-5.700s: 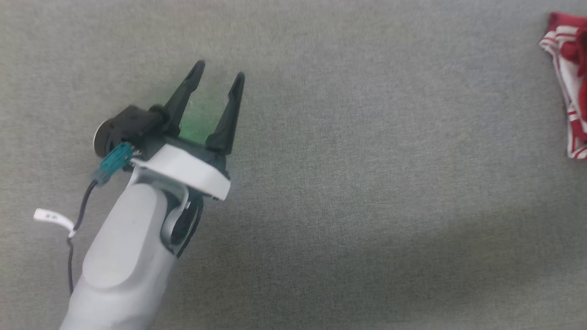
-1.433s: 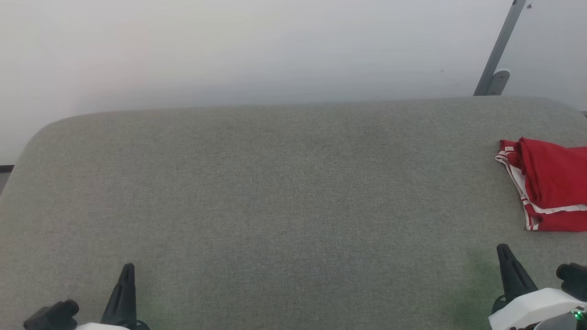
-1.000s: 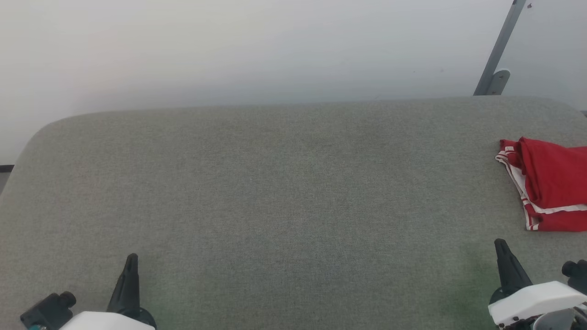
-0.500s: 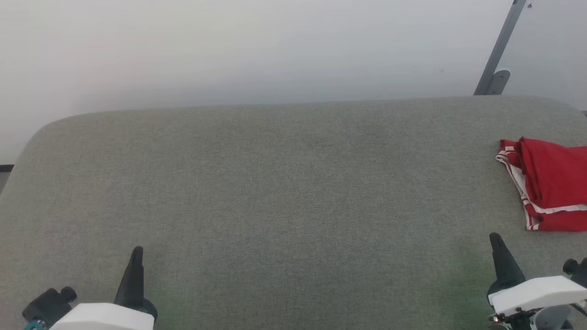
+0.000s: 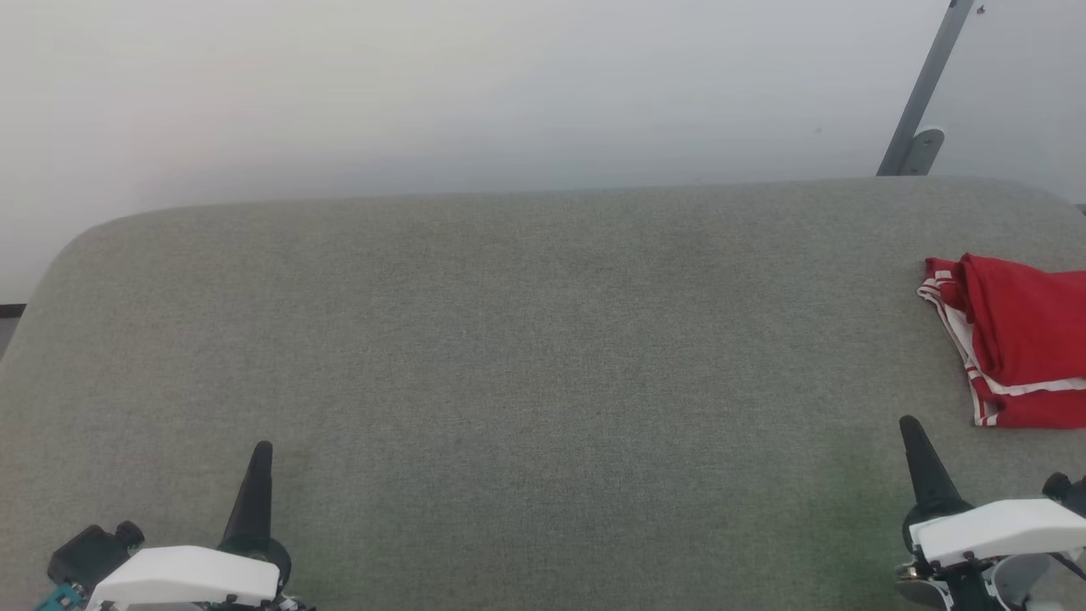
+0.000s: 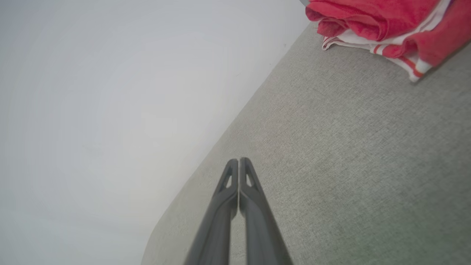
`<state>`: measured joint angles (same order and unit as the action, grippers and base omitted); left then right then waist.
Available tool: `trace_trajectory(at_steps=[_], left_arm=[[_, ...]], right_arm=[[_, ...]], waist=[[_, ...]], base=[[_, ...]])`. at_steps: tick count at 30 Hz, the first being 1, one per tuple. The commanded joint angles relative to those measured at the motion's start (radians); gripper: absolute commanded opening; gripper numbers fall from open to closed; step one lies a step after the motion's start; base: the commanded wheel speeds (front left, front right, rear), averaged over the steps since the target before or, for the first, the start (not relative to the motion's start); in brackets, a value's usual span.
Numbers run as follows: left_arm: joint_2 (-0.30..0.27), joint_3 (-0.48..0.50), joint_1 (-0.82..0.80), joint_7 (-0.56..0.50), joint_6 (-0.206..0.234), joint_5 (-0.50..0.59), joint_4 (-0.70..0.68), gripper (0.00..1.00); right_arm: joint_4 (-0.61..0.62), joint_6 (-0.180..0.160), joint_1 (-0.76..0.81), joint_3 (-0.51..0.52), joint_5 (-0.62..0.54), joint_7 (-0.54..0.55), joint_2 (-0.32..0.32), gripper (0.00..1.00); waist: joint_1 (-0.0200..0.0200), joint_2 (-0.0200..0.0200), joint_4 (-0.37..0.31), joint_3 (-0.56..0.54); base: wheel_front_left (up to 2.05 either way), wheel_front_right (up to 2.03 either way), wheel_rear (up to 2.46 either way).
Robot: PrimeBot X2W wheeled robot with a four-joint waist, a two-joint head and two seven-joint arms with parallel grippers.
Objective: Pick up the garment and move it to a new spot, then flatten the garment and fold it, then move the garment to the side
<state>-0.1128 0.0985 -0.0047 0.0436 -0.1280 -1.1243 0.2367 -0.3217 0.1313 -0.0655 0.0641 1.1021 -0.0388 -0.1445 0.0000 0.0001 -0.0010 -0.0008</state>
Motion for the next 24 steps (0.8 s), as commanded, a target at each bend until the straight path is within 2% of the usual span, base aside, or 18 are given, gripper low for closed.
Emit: trace_trajectory(at_steps=[1,24], left_arm=[[0.001,0.005,-0.027,-0.011,-0.002,-0.03,-0.006,0.0],[0.025,0.011,-0.06,-0.07,-0.003,-0.209,-0.001,0.0]], right_arm=[[0.018,0.0,-0.018,0.005,0.031,0.009,0.003,0.0],[0.043,0.0,-0.031,0.024,0.219,0.068,0.039,0.0]], waist=[[0.0,-0.0001,0.0,0.0],[0.0,-0.0001,0.0,0.001]], base=[[0.0,0.0,0.0],[0.0,0.0,0.0]])
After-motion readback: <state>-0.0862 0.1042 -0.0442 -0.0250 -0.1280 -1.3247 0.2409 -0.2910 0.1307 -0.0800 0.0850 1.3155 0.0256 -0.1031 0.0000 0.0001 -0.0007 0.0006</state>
